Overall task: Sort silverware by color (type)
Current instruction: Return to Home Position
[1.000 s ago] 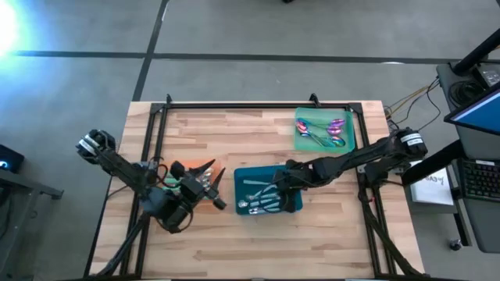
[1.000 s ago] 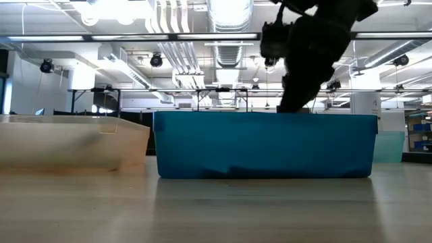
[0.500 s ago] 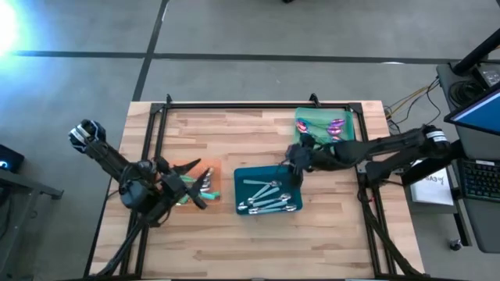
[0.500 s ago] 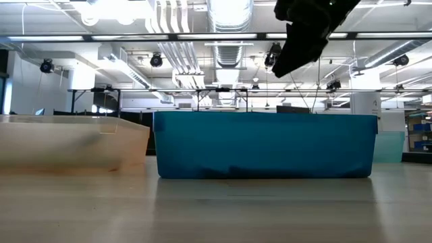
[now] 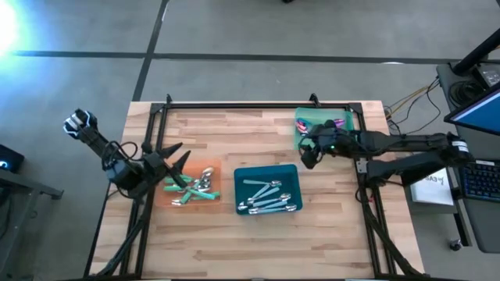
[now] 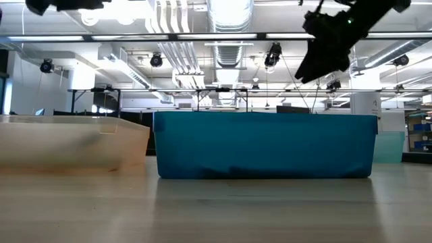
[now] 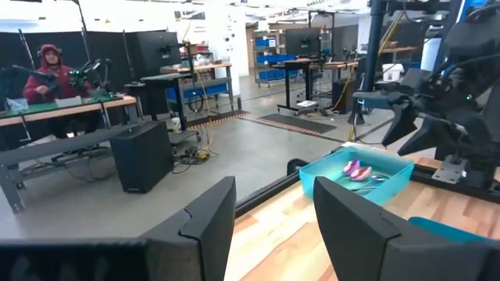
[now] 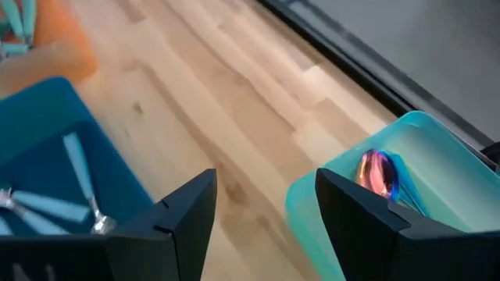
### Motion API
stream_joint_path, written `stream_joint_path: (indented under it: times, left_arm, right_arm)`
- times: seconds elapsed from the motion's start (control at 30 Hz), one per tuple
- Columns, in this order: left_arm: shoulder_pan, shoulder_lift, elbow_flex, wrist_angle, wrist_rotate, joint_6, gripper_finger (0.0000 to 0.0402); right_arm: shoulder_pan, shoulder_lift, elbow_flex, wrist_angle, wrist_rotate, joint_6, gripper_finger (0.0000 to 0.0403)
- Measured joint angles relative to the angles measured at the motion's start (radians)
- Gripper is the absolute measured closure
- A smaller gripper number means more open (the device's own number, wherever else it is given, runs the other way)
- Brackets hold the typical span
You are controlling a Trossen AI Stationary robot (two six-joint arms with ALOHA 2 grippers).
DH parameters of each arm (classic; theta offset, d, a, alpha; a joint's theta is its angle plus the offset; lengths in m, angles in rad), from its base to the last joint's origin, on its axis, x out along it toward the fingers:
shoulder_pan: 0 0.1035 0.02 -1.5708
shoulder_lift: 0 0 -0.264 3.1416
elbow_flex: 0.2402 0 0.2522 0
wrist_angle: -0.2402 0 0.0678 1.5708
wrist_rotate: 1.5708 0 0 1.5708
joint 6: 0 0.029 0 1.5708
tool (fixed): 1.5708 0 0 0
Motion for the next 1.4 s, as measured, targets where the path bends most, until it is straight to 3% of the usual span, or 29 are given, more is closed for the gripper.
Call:
stream_joint_path:
  times: [0.23, 0.53, 0.77, 1.1, 1.4]
  left_arm:
    - [0.0, -0.11, -0.111, -0.001, 0.074, -0.003, 0.0244]
    - [0.0, -0.124, -0.168, -0.001, 0.234, -0.026, 0.0244]
    - [0.005, -0.117, -0.171, -0.001, 0.237, -0.048, 0.0244]
    - [0.079, -0.178, -0.171, -0.001, 0.235, 0.034, 0.0244]
    - [0.149, -0.26, -0.171, -0.001, 0.234, 0.034, 0.0244]
  right_arm:
    - [-0.054, -0.131, -0.182, 0.218, 0.0, -0.009, 0.0193]
    - [-0.104, -0.235, -0.357, 0.434, 0.0, -0.063, 0.0193]
    - [-0.159, -0.257, -0.435, 0.46, 0.0, -0.042, 0.0193]
    - [-0.249, -0.257, -0.532, 0.517, -0.002, -0.046, 0.0193]
    - [-0.331, -0.256, -0.659, 0.67, -0.107, -0.054, 0.0193]
